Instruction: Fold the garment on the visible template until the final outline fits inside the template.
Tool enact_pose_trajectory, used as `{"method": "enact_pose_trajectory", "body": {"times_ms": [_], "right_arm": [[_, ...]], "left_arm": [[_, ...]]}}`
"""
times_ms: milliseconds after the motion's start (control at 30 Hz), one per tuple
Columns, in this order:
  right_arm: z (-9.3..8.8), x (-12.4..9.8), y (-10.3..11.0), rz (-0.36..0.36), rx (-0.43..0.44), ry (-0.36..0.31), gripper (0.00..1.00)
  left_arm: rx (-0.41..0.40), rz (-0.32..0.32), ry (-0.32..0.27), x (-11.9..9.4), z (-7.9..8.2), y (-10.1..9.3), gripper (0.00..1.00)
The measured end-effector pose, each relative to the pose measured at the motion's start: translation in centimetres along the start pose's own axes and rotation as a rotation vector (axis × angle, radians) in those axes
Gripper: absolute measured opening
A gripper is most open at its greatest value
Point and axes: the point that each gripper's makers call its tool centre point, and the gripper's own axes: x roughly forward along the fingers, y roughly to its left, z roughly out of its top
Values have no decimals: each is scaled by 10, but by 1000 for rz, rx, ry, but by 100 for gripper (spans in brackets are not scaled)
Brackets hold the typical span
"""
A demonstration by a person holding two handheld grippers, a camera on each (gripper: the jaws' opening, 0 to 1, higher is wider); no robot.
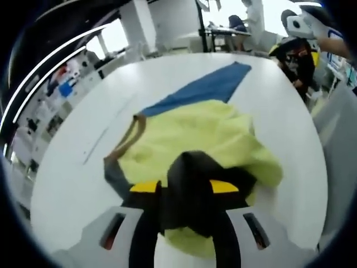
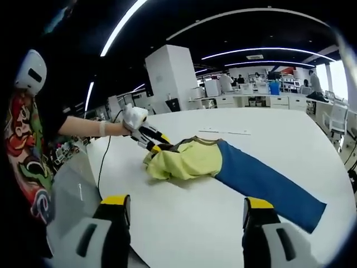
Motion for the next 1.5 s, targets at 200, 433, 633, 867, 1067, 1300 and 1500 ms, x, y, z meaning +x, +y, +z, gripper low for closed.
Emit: {"method": "enact_pose_trajectory", "body": {"times_ms": [200,433,633,867,1067,1300,1500], "right_arm": [[3,3,2,6,-6,-3,83],[4,5,4,13,-15,-5,83],[4,4,7,13,-15,-11,83],[1,3,5,13,-8,-12,83],[-3,4,4,13,-4,-5,82],[-3,4,8,14,-4,-5,82],[-4,3,10,14,2,-2,82]], "left_arm": [[16,21,-46,-18,11,-1,43],[49,27,-73,-33,20,-12,50],[104,37,-98,-44,29,-27,49],[161,62,-89,-44,20,-40,42],[161,60,-95,-41,14,-50,39],[155,37,-84,-32,8,-70,38],[168,50,-80,-24,5,-76,31]]}}
